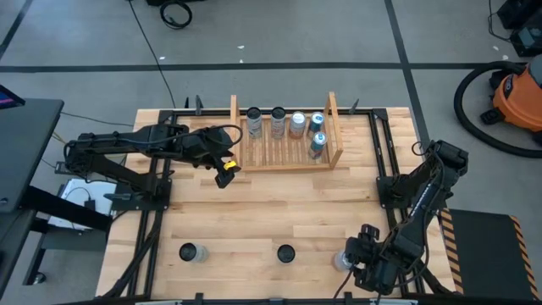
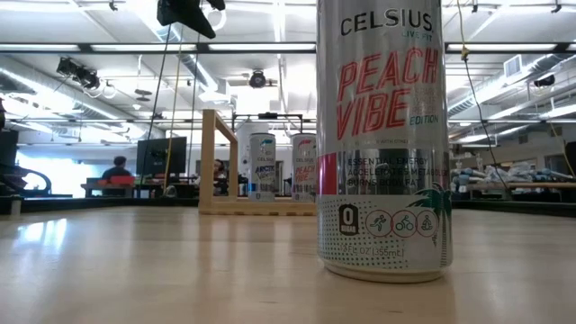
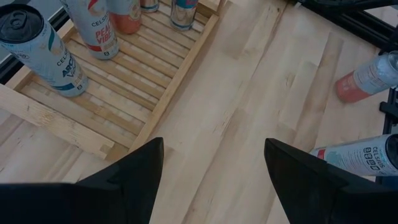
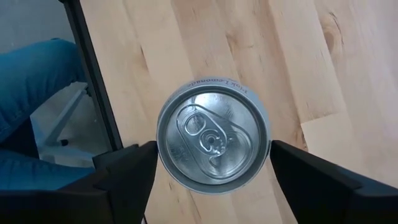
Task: Place canned beverage on shelf
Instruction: Put the pink and white soda can into the shelf
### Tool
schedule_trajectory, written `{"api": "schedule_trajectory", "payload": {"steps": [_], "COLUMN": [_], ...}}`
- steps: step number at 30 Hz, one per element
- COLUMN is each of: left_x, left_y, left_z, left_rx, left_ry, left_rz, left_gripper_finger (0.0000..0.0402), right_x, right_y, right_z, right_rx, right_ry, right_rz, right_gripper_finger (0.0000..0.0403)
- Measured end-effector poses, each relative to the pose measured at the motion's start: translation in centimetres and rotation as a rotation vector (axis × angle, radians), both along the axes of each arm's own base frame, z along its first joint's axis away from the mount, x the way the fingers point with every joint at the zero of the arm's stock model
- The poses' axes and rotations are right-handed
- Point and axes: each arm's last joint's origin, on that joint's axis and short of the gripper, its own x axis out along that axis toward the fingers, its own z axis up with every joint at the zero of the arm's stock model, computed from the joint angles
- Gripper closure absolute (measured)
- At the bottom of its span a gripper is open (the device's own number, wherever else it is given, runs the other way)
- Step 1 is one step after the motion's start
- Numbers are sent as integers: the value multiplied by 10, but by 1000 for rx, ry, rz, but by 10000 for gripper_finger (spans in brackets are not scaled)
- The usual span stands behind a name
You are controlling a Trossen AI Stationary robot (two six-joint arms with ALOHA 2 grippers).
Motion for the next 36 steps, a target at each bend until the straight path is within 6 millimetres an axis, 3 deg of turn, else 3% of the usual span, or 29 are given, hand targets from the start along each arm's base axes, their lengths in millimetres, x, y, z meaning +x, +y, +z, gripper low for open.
{"api": "schedule_trajectory", "payload": {"steps": [10, 27, 31, 36], "left_x": [0, 0, 0, 0], "left_y": [0, 0, 0, 0], "left_z": [0, 0, 0, 0], "left_rx": [0, 0, 0, 0], "left_ry": [0, 0, 0, 0], "left_rz": [0, 0, -1, 0], "left_gripper_finger": [122, 122, 122, 122], "right_x": [4, 5, 7, 11], "right_y": [-2, -5, -8, -11], "right_z": [0, -24, -25, -25], "right_rx": [-3, 45, 49, 59], "right_ry": [-3, -11, 2, 12], "right_rz": [5, -23, -34, -47], "right_gripper_finger": [43, 43, 52, 94]}}
